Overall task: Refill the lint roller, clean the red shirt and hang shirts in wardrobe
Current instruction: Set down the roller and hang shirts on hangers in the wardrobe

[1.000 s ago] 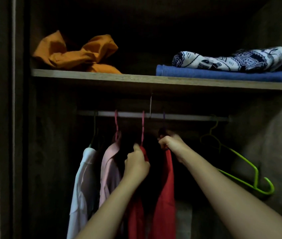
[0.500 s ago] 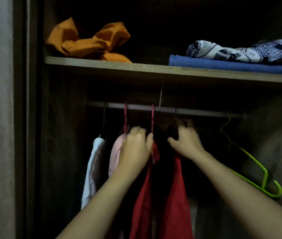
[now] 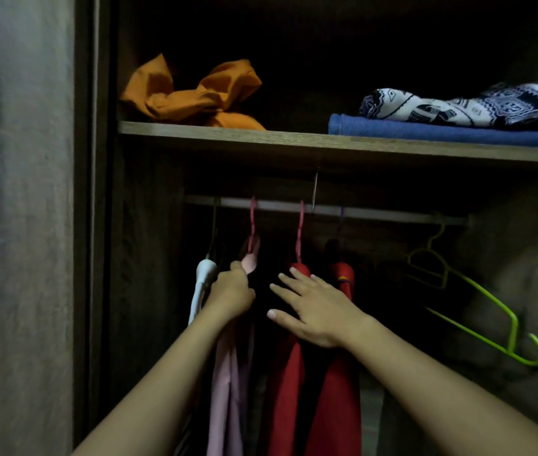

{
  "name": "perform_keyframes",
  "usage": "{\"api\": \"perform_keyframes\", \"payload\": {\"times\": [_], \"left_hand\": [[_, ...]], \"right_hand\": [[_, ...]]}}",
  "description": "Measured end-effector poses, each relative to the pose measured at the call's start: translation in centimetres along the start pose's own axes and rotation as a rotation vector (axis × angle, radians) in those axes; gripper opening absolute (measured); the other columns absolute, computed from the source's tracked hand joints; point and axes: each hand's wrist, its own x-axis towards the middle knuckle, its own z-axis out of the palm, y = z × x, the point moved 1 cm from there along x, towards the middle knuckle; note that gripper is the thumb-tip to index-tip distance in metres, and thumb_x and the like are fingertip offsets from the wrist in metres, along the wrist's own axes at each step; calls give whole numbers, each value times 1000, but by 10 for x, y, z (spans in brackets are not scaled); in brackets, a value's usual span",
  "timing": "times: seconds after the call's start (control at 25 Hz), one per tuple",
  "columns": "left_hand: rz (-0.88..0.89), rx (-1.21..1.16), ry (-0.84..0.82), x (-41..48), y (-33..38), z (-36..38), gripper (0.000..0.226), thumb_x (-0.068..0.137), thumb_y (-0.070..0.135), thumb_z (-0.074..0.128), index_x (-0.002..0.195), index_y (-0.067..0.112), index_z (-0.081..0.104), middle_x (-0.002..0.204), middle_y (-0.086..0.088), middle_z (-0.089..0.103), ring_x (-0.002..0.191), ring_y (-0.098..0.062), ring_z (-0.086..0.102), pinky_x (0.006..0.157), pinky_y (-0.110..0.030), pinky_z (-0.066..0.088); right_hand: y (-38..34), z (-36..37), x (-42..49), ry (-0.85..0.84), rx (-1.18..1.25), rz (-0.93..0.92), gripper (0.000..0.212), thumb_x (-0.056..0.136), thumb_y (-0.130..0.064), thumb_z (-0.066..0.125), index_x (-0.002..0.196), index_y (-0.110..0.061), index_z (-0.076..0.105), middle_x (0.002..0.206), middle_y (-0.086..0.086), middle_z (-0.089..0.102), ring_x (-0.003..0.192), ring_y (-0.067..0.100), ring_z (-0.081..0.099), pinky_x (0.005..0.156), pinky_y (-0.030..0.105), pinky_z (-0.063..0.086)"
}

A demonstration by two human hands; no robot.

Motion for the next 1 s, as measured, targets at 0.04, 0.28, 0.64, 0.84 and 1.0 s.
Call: {"api": "perform_keyframes", "payload": {"times": [0.04, 0.28, 0.64, 0.84, 1.0], "left_hand": [[-11, 24, -11, -3, -1, -4, 53, 89, 13, 48, 137, 5, 27, 128, -23, 52, 116, -36, 52, 88, -36, 43], [507, -117, 561, -41, 29, -85, 48, 87, 16, 50, 132, 1, 48, 132, -18, 55, 123, -27, 52, 103, -27, 34], [469, 466, 798, 0, 97, -246, 76, 81, 60, 52, 145, 32, 22, 157, -13, 7, 141, -37, 14, 108, -58, 21], [246, 197, 141, 36, 93, -247, 80, 79, 75, 34, 146, 36, 17, 155, -13, 19, 139, -36, 24, 112, -48, 21], [430, 330, 155, 20, 93, -240, 56, 89, 57, 43, 135, 25, 44, 129, -8, 56, 111, -23, 54, 95, -38, 42]], "right_hand": [[-1, -1, -4, -13, -6, 2, 104, 59, -76, -8, 147, -25, 16, 158, 1, 9, 146, 15, -3, 118, 38, 1], [-9, -55, -24, 464, -188, -74, 86, 79, -73, -1, 144, -24, 29, 155, 6, 22, 143, 19, 8, 117, 42, 11], [23, -200, -11, 687, -588, 56, 71, 84, -65, 17, 136, -24, 44, 142, 13, 46, 135, 28, 38, 111, 45, 18], [52, -200, -10, 482, -407, 128, 84, 69, -79, -12, 143, -45, 4, 158, 3, 10, 146, 20, 9, 116, 41, 6], [56, -203, -13, 418, -379, 137, 68, 80, -72, 10, 143, -46, 1, 159, 0, 6, 146, 17, 7, 116, 41, 7]]}}
